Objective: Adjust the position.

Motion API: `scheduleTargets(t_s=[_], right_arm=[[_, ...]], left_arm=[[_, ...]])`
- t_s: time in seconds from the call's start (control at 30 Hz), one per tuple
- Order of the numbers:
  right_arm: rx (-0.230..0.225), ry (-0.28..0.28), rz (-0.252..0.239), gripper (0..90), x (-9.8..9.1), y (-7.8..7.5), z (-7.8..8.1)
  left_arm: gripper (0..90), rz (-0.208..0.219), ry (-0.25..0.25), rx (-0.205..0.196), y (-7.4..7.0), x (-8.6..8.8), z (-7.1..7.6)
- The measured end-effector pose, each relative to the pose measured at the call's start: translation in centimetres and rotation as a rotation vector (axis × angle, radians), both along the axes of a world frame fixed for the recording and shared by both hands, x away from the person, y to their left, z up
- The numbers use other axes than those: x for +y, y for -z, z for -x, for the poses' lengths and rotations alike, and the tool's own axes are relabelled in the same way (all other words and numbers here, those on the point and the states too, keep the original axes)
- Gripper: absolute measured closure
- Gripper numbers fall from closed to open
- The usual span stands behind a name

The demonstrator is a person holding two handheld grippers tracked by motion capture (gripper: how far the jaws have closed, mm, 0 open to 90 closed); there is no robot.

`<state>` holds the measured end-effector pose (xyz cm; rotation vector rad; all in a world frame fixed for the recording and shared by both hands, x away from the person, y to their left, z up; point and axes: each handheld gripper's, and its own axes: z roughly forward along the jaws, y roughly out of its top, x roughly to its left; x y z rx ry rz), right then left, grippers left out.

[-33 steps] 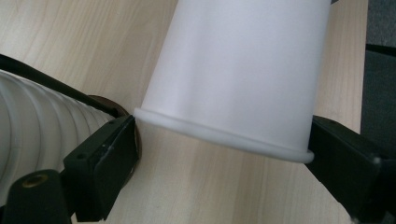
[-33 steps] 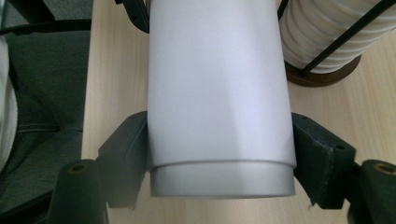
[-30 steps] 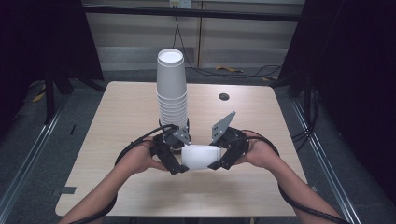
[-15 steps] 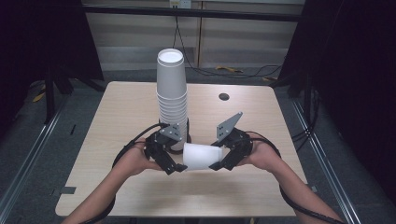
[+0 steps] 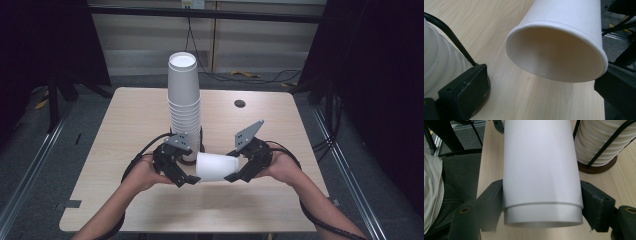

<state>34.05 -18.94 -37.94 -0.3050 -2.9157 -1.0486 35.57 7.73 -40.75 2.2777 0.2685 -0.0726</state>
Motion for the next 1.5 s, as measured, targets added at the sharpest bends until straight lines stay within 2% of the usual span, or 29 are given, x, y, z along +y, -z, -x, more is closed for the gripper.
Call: scheduleTargets(t_s=[0.27,0.37,0.73,0.8,1.03,1.1,1.27,1.5], right_arm=[[-0.002,0.006,-0.013,26.2,-0.3,-0.3,0.0],[0.000,0.004,-0.012,26.3,-0.4,-0.5,0.0],[0.005,0.013,-0.017,26.3,-0.5,-0.5,0.0],[0.000,0.015,-0.030,26.3,-0.6,-0.5,0.1],[0.007,0.023,-0.066,26.3,-1.2,-0.5,0.2],[0.002,0.025,-0.091,26.3,-1.4,-0.5,0.2],[0.009,0.028,-0.105,26.3,-1.6,-0.4,0.1],[0.017,0.025,-0.142,26.2,-1.6,-0.3,0.0]], left_arm=[[0.0,0.036,-0.007,-0.001,0.1,0.0,0.2],[0.0,0.020,-0.007,-0.019,0.0,-0.1,0.1],[0.0,0.009,-0.006,-0.022,-0.1,-0.3,0.2],[0.0,0.023,-0.003,-0.023,-0.1,-0.3,0.2],[0.0,0.026,0.000,-0.029,-0.2,-0.3,0.2],[0.0,0.050,0.000,-0.022,-0.3,-0.3,0.2],[0.0,0.045,0.010,-0.018,-0.4,-0.4,0.3],[0.0,0.097,0.018,-0.007,-0.6,-0.7,0.3]])
